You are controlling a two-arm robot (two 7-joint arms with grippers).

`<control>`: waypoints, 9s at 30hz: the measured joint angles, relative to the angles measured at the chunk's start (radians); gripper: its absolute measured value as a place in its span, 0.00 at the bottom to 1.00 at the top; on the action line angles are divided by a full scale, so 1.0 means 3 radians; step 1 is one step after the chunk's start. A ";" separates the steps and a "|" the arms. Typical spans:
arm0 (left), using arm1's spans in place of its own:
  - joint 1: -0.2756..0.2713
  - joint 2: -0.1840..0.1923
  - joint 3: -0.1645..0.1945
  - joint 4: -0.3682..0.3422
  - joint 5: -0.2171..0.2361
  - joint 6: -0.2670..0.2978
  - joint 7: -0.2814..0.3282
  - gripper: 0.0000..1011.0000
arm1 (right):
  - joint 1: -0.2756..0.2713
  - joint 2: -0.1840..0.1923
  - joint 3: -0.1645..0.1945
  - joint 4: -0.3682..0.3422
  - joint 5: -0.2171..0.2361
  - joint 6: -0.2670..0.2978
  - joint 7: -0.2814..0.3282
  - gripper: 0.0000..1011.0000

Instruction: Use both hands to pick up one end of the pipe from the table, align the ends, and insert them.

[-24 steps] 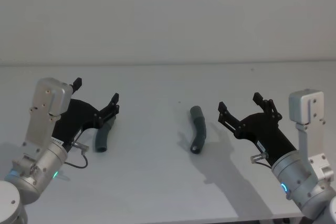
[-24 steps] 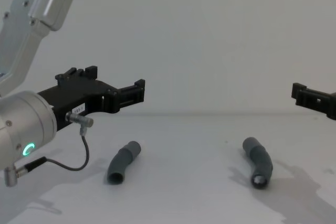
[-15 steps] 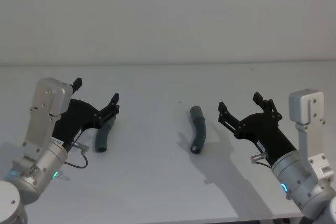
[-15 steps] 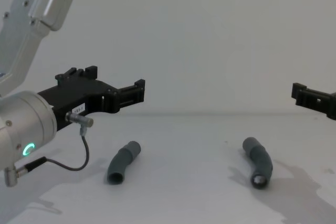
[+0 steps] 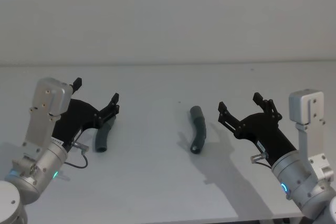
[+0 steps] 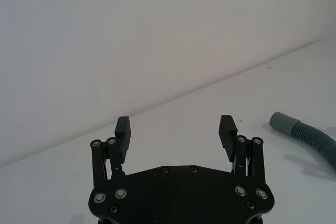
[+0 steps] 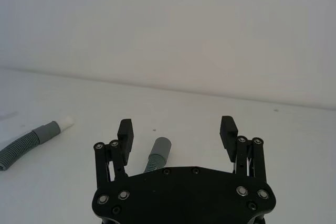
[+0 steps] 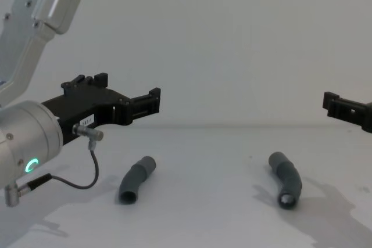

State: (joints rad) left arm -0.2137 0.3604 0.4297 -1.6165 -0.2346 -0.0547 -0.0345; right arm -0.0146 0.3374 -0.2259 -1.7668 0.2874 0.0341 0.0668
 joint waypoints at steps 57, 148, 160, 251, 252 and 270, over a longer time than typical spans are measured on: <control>0.0027 -0.0087 -0.0117 -0.0324 -0.0111 0.1302 0.0194 0.99 | 0.0000 0.0000 0.0000 0.0000 0.0000 0.0000 0.0000 1.00; -0.0476 -0.0908 -0.0321 0.0566 -0.0224 0.2093 0.0297 0.99 | 0.0000 0.0000 0.0000 0.0000 0.0000 0.0000 0.0000 1.00; -0.0483 -0.0921 -0.0337 0.0586 -0.0207 0.2108 0.0294 0.99 | 0.0000 0.0000 0.0000 0.0000 0.0000 0.0000 0.0000 1.00; -0.0468 -0.0976 -0.0356 0.0638 -0.0117 0.2147 0.0229 0.33 | 0.0078 0.0051 0.0058 -0.0088 0.0276 0.0584 0.0204 1.00; -0.0467 -0.0976 -0.0357 0.0638 -0.0117 0.2148 0.0229 0.33 | 0.0103 0.0063 0.0058 -0.0093 0.0308 0.0681 0.0232 1.00; -0.0468 -0.0976 -0.0357 0.0637 -0.0117 0.2147 0.0229 0.33 | 0.0681 0.0271 -0.0190 0.0177 0.0363 0.1428 0.0534 1.00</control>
State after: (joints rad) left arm -0.3539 0.0675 0.3227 -1.4253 -0.2698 0.5893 0.0342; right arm 0.1896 0.4187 -0.2829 -1.7135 0.3963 0.4623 0.2269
